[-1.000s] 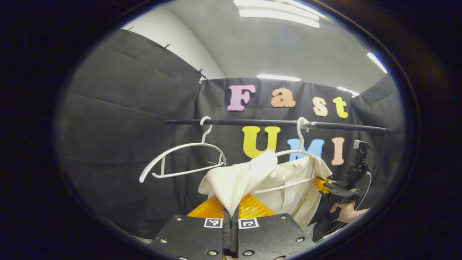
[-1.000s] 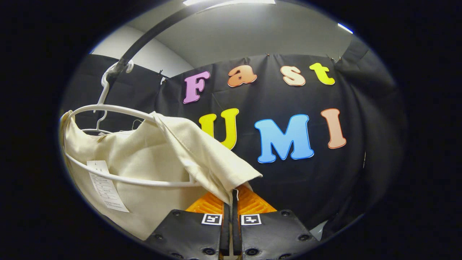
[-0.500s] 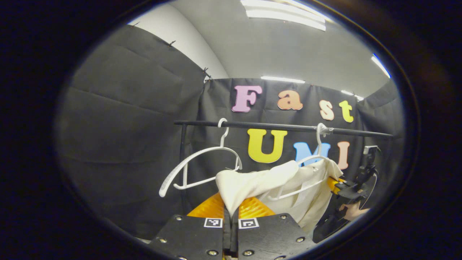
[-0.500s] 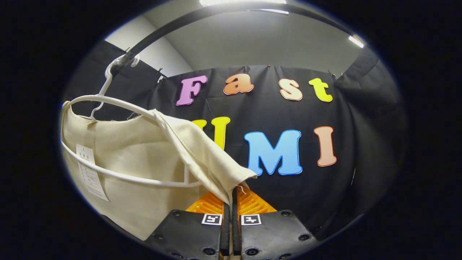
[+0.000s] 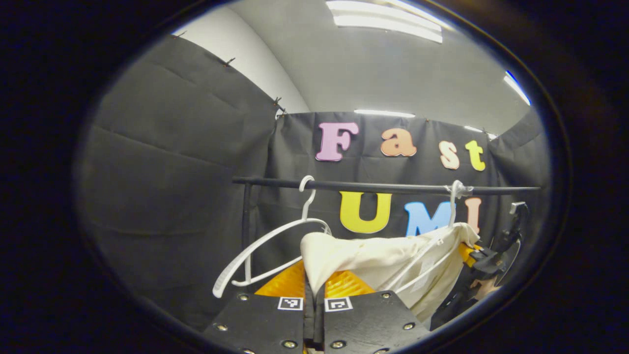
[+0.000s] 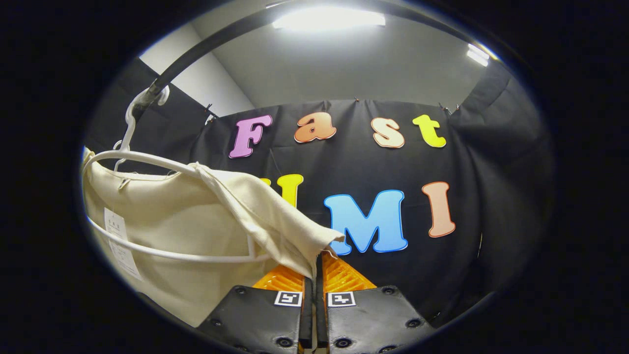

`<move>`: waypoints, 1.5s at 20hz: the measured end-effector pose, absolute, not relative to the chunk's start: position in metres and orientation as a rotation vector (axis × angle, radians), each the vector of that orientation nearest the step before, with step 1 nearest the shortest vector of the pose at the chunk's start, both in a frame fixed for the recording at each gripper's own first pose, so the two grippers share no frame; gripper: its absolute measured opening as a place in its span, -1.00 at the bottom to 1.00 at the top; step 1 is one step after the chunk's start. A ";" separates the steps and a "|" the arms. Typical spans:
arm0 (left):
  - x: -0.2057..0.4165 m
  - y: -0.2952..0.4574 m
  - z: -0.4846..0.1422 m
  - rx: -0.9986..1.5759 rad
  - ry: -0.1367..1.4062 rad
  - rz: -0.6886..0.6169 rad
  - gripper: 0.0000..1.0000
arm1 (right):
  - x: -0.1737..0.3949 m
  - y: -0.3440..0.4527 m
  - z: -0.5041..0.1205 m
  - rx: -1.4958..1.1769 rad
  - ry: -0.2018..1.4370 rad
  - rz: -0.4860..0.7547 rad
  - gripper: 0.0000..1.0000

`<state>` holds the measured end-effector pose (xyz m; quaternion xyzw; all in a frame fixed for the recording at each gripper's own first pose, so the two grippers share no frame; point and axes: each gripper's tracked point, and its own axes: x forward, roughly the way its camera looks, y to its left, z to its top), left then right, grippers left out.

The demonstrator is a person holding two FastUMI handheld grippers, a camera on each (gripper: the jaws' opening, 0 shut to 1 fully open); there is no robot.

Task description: Grasp the clothes on the hanger with both hands and then place them into the laundry hamper below.

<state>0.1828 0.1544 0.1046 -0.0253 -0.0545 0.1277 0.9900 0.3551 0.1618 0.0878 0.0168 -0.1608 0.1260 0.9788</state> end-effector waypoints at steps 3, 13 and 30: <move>0.192 0.155 0.108 -0.046 -0.113 0.254 -1.00 | 0.351 0.159 0.092 0.141 -0.308 0.286 -0.90; 0.223 0.137 0.092 -0.039 -0.063 0.172 -0.96 | 0.378 0.117 0.081 0.126 -0.294 0.175 -0.92; 0.223 0.169 0.000 -0.265 0.058 0.221 -0.98 | 0.382 0.137 0.008 0.108 -0.087 0.238 -0.91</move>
